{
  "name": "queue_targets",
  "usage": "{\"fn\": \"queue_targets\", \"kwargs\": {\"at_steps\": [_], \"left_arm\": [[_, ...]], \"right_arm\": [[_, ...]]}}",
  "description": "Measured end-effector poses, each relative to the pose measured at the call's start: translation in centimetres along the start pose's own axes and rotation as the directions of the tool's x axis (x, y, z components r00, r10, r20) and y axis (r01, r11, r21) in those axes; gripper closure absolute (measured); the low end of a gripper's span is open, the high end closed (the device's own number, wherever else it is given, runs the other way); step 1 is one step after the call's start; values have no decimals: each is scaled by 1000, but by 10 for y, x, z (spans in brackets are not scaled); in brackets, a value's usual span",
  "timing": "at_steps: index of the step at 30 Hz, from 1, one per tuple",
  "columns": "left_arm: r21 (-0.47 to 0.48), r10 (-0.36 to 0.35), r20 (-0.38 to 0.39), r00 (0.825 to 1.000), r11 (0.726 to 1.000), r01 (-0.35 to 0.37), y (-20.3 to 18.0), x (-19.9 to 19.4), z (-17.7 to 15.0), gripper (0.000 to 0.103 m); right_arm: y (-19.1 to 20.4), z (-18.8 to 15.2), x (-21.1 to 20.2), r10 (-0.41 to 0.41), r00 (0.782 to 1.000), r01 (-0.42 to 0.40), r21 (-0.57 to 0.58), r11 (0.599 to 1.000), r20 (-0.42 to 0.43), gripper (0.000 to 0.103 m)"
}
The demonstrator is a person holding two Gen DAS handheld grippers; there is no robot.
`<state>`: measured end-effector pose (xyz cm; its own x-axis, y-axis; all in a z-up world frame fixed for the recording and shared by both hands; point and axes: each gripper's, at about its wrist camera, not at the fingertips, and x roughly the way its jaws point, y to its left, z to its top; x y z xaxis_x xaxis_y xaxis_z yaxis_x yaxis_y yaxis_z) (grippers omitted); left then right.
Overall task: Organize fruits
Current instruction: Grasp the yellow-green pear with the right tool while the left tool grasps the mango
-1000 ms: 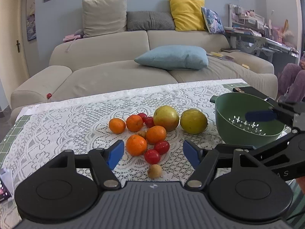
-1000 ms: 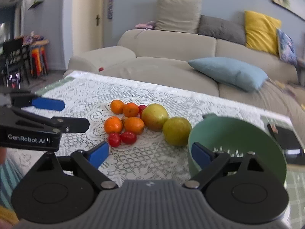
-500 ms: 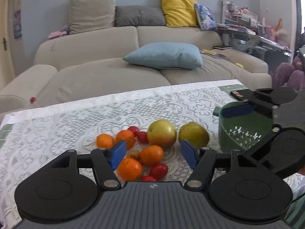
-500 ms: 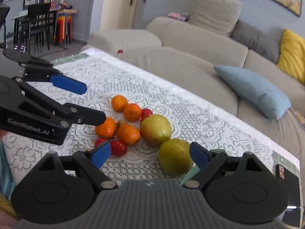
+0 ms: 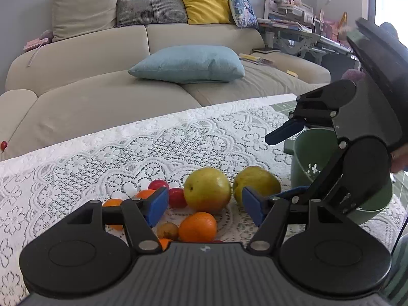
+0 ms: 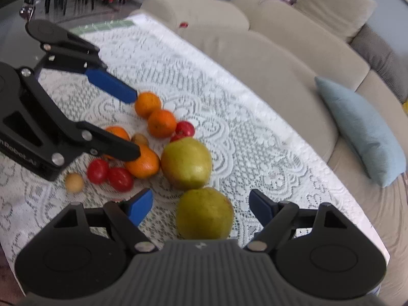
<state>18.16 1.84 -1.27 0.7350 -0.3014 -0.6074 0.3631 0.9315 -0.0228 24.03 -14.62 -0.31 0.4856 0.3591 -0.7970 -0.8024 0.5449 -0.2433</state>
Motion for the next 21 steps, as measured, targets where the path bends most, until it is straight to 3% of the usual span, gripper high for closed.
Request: {"fn": "queue_targets", "kwargs": {"at_steps": [6, 15, 21], "left_arm": [[13, -57, -28, 998, 998, 57, 5, 18, 0, 25], [150, -79, -64, 995, 985, 88, 0, 45, 1, 25], [255, -92, -116, 989, 960, 119, -3, 63, 2, 25]], "right_arm": [[-11, 5, 25, 64, 992, -67, -26, 997, -104, 29], [-15, 11, 53, 108, 971, -122, -54, 991, -214, 29], [-17, 10, 66, 143, 955, -157, -35, 987, -259, 37]]}}
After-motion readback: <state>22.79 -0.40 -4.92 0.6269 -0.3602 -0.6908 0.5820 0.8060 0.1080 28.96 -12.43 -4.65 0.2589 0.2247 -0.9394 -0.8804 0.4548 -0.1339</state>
